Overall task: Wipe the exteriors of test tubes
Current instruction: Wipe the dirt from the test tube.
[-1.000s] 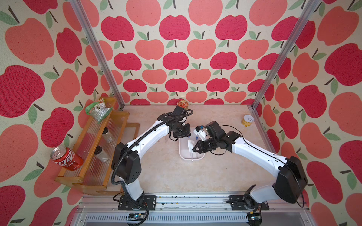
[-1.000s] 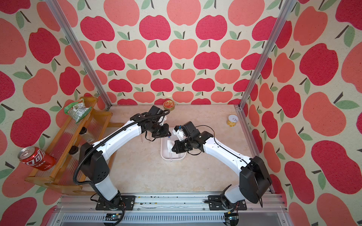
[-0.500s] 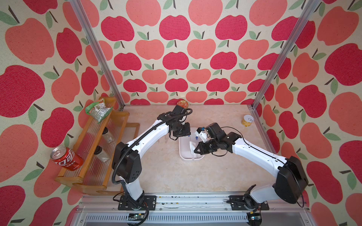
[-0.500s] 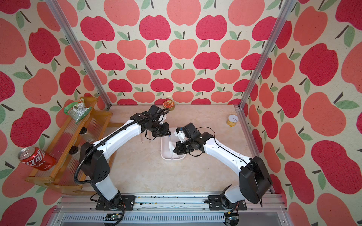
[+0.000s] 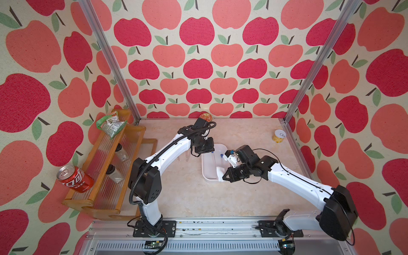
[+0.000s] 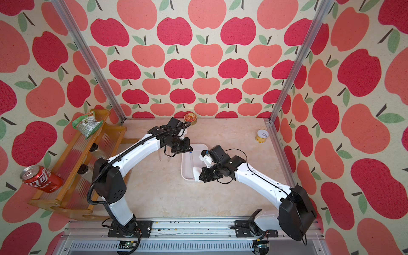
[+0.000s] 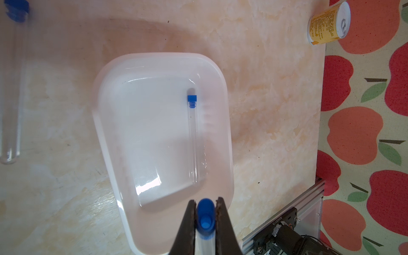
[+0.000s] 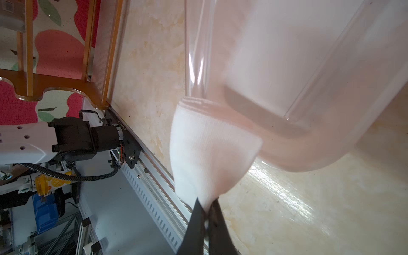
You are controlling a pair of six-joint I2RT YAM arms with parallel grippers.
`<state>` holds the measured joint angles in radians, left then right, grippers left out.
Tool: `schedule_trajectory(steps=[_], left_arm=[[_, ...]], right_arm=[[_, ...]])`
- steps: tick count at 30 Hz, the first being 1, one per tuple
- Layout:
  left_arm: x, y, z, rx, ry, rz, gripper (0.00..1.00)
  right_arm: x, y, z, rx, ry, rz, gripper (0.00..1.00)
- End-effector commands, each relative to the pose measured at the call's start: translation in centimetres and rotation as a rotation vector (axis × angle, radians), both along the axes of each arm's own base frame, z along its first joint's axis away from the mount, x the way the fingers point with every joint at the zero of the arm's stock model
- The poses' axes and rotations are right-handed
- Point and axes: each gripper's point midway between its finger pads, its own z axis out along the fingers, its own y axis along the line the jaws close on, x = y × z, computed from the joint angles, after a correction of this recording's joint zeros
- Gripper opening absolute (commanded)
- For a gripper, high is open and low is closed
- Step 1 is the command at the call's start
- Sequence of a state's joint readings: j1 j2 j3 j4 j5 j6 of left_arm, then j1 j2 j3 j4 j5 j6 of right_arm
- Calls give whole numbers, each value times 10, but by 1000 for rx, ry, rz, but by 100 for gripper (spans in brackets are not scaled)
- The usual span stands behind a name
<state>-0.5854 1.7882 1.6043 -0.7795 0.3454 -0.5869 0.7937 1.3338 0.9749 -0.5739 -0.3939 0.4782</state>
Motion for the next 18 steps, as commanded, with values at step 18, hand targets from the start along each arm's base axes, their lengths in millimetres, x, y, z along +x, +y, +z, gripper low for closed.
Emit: schedule_trajectory(steps=[18], left_arm=[[-6,-11,10,-32,-12,-24,5]], right_arm=[[64,23,28,11,-32,-8,0]])
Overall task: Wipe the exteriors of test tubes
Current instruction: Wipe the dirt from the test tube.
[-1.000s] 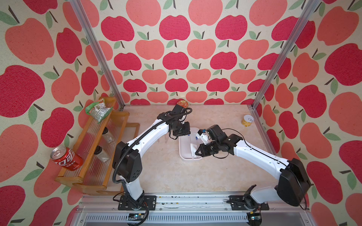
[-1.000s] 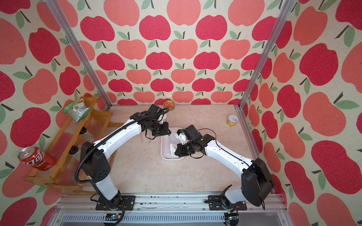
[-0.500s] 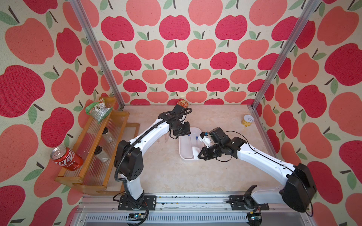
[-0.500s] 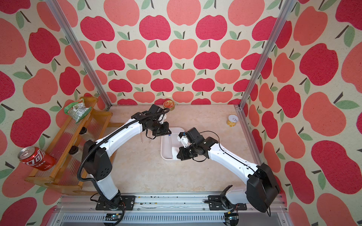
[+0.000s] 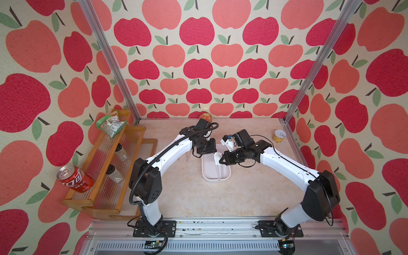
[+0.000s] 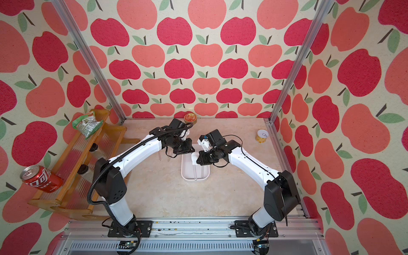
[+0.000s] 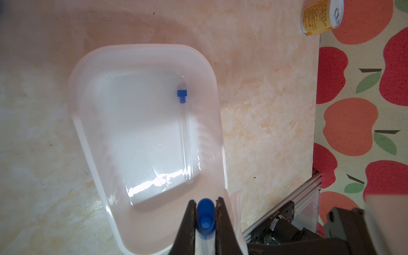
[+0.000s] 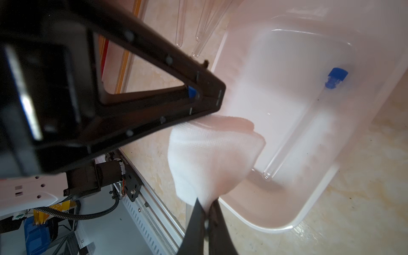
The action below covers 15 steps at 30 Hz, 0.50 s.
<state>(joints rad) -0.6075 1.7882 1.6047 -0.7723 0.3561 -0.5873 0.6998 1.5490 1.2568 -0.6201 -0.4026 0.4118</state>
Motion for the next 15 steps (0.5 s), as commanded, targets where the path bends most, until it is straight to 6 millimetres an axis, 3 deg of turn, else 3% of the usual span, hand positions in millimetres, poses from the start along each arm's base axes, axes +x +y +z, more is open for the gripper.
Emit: schedule_trajectory(steps=[1,12,15], left_arm=[[1,0,10,-20,-12,4,5],[6,5,14,-32,-26,9,5],[5,4,14,-33,-24,6,5]], right_arm=[[-11,-1,-1,-7,24,35,0],[-73,-17,-22,-31,72,79,0],[-82,-23,-28,-52,79,82,0]])
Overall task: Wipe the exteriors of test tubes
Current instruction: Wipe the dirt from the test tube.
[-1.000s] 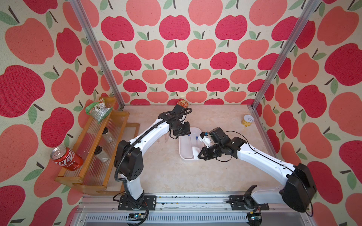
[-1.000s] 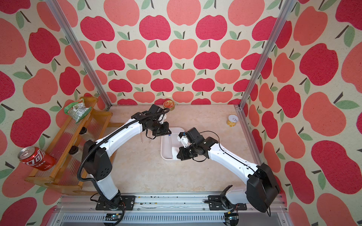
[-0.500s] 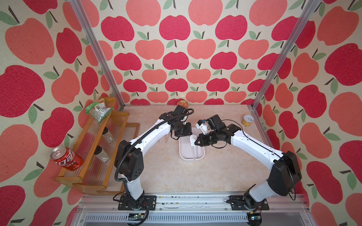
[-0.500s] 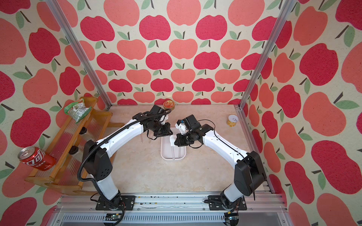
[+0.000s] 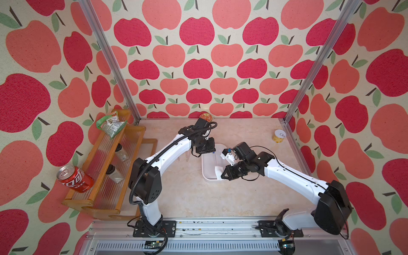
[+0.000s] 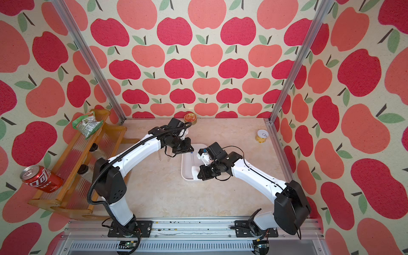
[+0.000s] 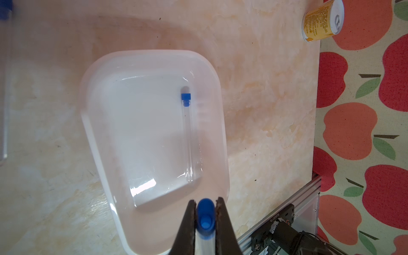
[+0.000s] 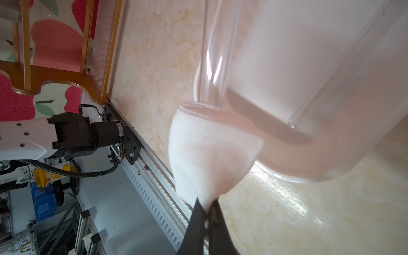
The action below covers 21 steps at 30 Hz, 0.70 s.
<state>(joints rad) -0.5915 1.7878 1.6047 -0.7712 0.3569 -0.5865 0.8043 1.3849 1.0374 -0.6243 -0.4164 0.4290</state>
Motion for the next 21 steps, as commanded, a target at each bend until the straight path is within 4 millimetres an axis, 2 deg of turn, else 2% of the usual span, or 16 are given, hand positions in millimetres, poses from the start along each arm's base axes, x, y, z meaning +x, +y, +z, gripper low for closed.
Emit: schedule_trajectory(steps=[1,7,21], left_arm=[[0,-1,13,-30,-20,-9,5],[-2,-2,14,-42,-21,-13,5],[-8,-1,17,-61,-21,-15,5]], right_arm=[[-8,-10,-4,-28,14,-19,0],[1,-8,-1,-37,-1,-32,0],[65,16,23,2,-50,-47,0]])
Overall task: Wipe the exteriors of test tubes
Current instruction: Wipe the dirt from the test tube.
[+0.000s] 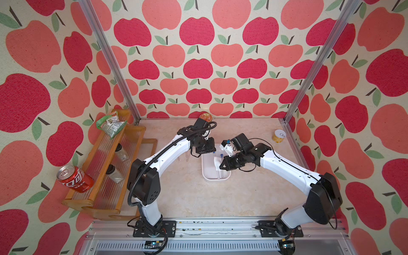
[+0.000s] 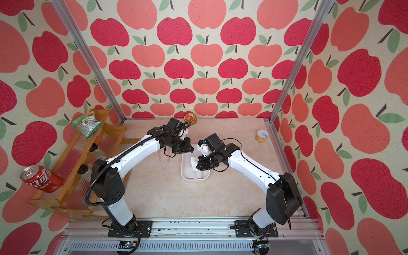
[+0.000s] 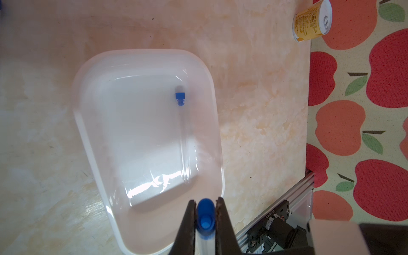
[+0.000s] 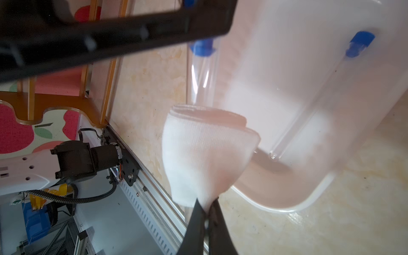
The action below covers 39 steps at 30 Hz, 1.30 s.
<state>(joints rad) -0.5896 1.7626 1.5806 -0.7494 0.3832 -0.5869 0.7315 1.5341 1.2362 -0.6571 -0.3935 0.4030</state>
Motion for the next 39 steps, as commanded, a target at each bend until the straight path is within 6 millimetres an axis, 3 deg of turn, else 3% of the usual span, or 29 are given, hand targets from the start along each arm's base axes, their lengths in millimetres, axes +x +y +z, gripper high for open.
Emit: schedule_trajectory(steps=[1,5,12,28,39], left_arm=[[-4,1,11,-28,-17,-3,5],[-5,2,12,-24,-21,-3,5],[-2,4,13,-27,-26,-4,5],[4,9,16,-49,-32,4,5],[-3,15,19,-54,-35,7,5]], right_arm=[[13,4,6,4,-4,17,0],[20,8,8,5,0,15,0],[9,2,6,9,14,15,0],[-71,-21,-28,-70,61,132,0],[-40,-8,-19,-72,14,117,0]])
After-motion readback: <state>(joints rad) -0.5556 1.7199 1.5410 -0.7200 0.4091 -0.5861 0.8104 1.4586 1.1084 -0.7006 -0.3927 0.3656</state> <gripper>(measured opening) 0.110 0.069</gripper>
